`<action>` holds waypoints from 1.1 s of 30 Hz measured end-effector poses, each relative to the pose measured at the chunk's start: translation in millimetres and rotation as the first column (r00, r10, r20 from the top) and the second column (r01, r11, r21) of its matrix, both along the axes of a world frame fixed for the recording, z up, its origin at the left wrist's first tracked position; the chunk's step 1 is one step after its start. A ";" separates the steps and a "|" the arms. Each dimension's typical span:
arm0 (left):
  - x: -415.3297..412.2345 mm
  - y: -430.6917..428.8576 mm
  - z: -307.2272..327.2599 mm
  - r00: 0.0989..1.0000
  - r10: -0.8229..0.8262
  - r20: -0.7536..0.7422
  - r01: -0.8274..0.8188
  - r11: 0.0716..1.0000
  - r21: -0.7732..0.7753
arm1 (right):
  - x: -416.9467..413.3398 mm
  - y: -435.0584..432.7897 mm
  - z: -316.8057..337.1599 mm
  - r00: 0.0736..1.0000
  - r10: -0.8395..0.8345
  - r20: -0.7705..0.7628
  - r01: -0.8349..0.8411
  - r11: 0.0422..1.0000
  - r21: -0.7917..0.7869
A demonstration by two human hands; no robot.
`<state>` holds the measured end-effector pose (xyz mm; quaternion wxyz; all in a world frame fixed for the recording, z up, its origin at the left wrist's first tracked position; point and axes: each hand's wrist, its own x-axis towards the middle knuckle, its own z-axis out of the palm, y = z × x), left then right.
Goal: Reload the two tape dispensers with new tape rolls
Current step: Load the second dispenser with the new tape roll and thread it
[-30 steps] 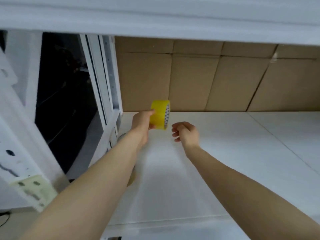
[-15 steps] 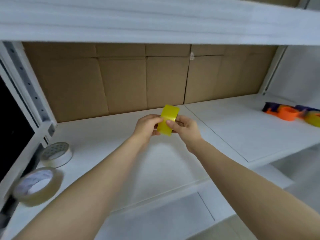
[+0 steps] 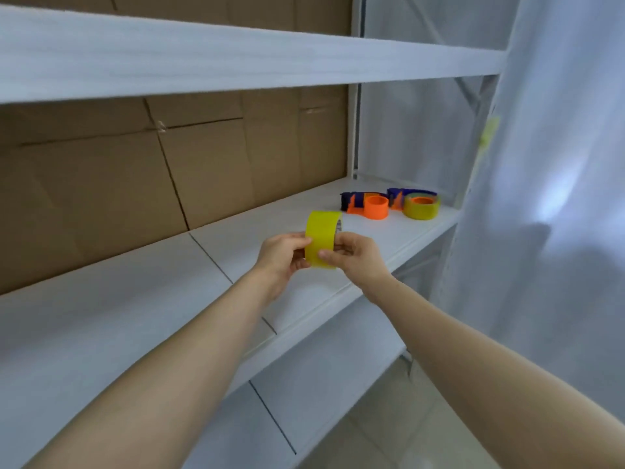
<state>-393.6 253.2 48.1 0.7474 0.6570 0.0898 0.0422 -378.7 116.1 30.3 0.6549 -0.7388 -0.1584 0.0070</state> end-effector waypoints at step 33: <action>411.5 -171.9 -66.8 0.964 0.188 -0.190 0.131 0.288 0.949 | 393.8 -181.9 34.0 0.958 -0.285 0.017 0.286 0.954 -0.087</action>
